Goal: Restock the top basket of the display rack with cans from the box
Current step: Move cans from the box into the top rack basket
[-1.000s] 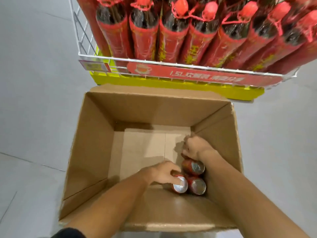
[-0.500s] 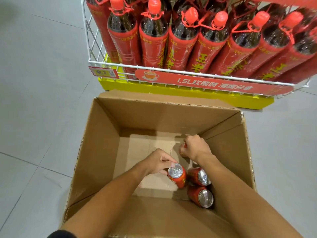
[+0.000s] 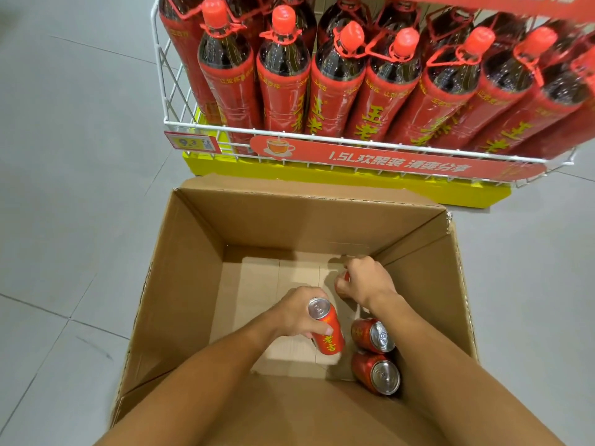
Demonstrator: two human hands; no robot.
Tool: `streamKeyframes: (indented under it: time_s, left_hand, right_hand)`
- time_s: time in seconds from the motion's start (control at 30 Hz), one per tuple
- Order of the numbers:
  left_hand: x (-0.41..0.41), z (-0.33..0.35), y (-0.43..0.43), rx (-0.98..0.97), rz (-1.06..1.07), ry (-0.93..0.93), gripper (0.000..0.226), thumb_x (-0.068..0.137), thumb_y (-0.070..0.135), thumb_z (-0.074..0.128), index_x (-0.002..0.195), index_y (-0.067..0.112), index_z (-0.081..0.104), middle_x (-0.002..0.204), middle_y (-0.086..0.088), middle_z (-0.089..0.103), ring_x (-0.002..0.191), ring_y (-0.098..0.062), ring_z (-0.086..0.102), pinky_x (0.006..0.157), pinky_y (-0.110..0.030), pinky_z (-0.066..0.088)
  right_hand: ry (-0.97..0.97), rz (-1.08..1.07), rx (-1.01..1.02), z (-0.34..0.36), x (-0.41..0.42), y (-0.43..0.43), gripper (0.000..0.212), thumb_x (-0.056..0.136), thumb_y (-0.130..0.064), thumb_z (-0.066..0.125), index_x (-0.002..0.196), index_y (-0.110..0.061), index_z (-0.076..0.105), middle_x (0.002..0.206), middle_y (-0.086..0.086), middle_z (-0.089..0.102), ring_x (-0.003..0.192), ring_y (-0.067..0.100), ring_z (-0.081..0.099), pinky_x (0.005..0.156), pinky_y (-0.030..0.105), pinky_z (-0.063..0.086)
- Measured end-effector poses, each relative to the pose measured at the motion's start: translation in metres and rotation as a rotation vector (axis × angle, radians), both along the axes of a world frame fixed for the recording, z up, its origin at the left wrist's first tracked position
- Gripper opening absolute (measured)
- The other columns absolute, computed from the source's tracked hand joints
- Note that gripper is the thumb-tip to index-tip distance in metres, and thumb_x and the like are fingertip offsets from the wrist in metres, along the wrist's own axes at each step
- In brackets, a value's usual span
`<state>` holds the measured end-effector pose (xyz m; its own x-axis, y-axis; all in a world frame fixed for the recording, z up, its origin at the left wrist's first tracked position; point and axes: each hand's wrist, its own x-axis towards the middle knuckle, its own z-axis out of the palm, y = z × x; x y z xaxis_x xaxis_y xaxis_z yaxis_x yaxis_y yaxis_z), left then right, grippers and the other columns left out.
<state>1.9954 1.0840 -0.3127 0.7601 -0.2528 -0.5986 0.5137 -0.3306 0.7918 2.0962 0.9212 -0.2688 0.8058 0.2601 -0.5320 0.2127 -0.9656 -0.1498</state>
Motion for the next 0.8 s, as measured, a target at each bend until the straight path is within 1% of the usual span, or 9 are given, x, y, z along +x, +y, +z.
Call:
streamKeyframes:
  time_s: [0.07, 0.13, 0.27, 0.37, 0.47, 0.53, 0.67, 0.73, 0.8]
  left_hand:
    - [0.009, 0.004, 0.019, 0.126, -0.118, -0.091, 0.049, 0.059, 0.026, 0.091, 0.103, 0.02, 0.068, 0.105, -0.001, 0.066, 0.098, -0.025, 0.067, 0.067, -0.032, 0.058]
    - [0.019, 0.009, 0.045, 0.368, -0.24, -0.195, 0.053, 0.055, 0.034, 0.083, 0.105, 0.026, 0.067, 0.103, 0.004, 0.068, 0.097, -0.022, 0.063, 0.078, -0.033, 0.054]
    - [0.031, 0.022, 0.093, 0.565, -0.134, -0.248, 0.062, 0.056, 0.035, 0.078, 0.116, 0.029, 0.065, 0.109, 0.007, 0.066, 0.102, -0.021, 0.063, 0.087, -0.037, 0.052]
    - [0.031, 0.023, 0.11, 0.585, -0.096, -0.254, 0.082, 0.059, 0.042, 0.079, 0.136, 0.032, 0.055, 0.119, 0.003, 0.055, 0.107, -0.019, 0.058, 0.093, -0.038, 0.051]
    - [0.021, 0.014, 0.109, 0.596, -0.084, -0.289, 0.09, 0.065, 0.042, 0.081, 0.146, 0.033, 0.045, 0.123, 0.004, 0.054, 0.112, -0.016, 0.056, 0.096, -0.035, 0.048]
    - [0.014, 0.012, 0.1, 0.578, 0.015, -0.286, 0.082, 0.067, 0.041, 0.081, 0.139, 0.032, 0.045, 0.122, 0.008, 0.059, 0.11, -0.016, 0.06, 0.092, -0.03, 0.048]
    - [0.01, 0.047, 0.09, 0.449, 0.16, -0.237, 0.07, 0.054, 0.041, 0.09, 0.104, 0.035, 0.042, 0.1, 0.006, 0.061, 0.081, -0.012, 0.059, 0.061, -0.019, 0.044]
    - [0.008, 0.084, 0.092, 0.425, 0.159, -0.284, 0.066, 0.047, 0.039, 0.092, 0.096, 0.034, 0.048, 0.094, 0.008, 0.06, 0.077, -0.009, 0.056, 0.061, -0.019, 0.042]
    - [0.009, 0.138, 0.096, 0.422, 0.184, -0.347, 0.059, 0.048, 0.036, 0.091, 0.098, 0.034, 0.06, 0.097, 0.01, 0.061, 0.086, -0.004, 0.058, 0.072, -0.02, 0.046]
  right_hand:
    - [0.029, -0.015, -0.03, 0.0, 0.0, 0.001, 0.038, 0.092, -0.037, 0.061, 0.114, -0.005, 0.066, 0.119, 0.019, 0.067, 0.112, 0.038, 0.064, 0.087, 0.037, 0.053]
    - [0.043, -0.037, -0.043, 0.001, 0.0, 0.005, 0.037, 0.091, -0.038, 0.061, 0.11, -0.007, 0.067, 0.116, 0.018, 0.068, 0.108, 0.038, 0.066, 0.087, 0.038, 0.055]
    - [0.027, 0.03, -0.009, 0.005, -0.005, 0.028, 0.031, 0.089, -0.044, 0.06, 0.09, -0.014, 0.06, 0.102, 0.015, 0.072, 0.099, 0.036, 0.068, 0.08, 0.035, 0.056]
    - [0.01, 0.043, 0.113, -0.002, -0.016, 0.047, 0.051, 0.084, -0.057, 0.066, 0.114, -0.015, 0.063, 0.117, 0.011, 0.066, 0.107, 0.035, 0.065, 0.079, 0.036, 0.05]
    - [0.054, 0.091, 0.256, -0.011, -0.028, 0.051, 0.07, 0.077, -0.055, 0.077, 0.133, -0.022, 0.053, 0.129, 0.004, 0.054, 0.115, 0.031, 0.06, 0.088, 0.038, 0.05]
    - [0.095, 0.08, 0.314, -0.013, -0.032, 0.045, 0.066, 0.076, -0.047, 0.08, 0.131, -0.025, 0.052, 0.127, 0.001, 0.058, 0.115, 0.028, 0.06, 0.089, 0.035, 0.049]
    - [0.1, -0.085, 0.472, 0.024, -0.034, 0.035, 0.049, 0.073, -0.046, 0.076, 0.117, -0.03, 0.06, 0.101, -0.005, 0.071, 0.095, 0.02, 0.066, 0.083, 0.036, 0.054]
    - [0.092, -0.186, 0.602, 0.059, -0.04, 0.028, 0.049, 0.066, -0.043, 0.079, 0.112, -0.038, 0.062, 0.097, -0.011, 0.073, 0.093, 0.01, 0.068, 0.086, 0.035, 0.056]
    - [0.056, -0.235, 0.705, 0.109, -0.046, 0.024, 0.053, 0.062, -0.043, 0.083, 0.111, -0.044, 0.063, 0.101, -0.018, 0.074, 0.097, 0.003, 0.069, 0.089, 0.034, 0.057]
